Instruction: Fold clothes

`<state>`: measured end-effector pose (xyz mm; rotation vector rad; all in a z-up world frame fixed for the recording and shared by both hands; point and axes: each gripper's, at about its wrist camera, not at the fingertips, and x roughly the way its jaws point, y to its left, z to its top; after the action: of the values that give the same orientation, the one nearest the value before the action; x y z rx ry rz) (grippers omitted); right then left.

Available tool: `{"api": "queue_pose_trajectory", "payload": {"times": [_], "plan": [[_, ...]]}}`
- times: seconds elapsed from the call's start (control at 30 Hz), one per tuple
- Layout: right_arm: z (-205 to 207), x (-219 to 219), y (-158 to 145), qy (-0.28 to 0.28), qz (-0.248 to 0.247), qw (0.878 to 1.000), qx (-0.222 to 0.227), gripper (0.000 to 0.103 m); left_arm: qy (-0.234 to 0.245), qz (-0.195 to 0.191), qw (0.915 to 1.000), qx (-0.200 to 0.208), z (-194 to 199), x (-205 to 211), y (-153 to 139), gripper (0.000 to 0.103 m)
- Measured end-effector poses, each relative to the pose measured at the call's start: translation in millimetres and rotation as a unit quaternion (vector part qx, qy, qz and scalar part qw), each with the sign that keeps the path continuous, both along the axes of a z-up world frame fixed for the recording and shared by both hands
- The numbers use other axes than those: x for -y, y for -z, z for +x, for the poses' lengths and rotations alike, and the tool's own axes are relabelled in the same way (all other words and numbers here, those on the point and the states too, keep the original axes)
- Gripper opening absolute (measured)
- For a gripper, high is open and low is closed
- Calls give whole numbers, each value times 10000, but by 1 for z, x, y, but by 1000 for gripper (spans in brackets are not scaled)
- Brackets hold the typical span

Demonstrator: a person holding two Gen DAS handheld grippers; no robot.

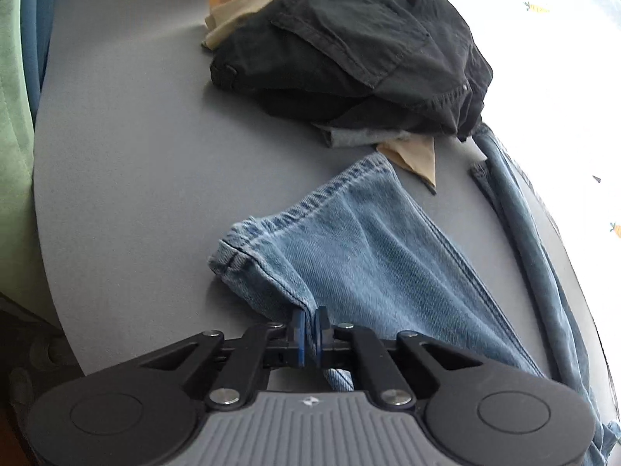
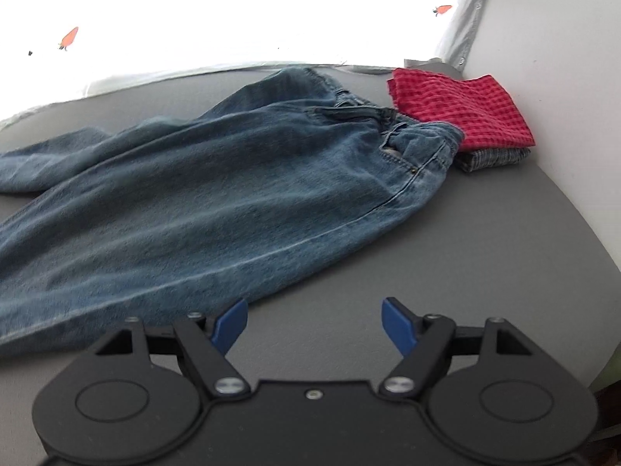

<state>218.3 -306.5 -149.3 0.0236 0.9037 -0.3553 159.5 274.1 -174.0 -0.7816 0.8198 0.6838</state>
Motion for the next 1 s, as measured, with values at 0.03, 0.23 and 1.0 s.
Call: {"api": "queue_pose_trajectory", "payload": {"times": [0.03,0.23,1.0], "plan": [[5,10,-1,79,-13,10000,48,78,-46,-51,10000,-8,-1,-2,1,6],[57,100,3,879,272,9949,416,78,-117,244,9991,-315,3,13,5,6],[48,241,2,2738,512,9541,1100,9,-179,780,9927,-904,44,36,-4,4]]}}
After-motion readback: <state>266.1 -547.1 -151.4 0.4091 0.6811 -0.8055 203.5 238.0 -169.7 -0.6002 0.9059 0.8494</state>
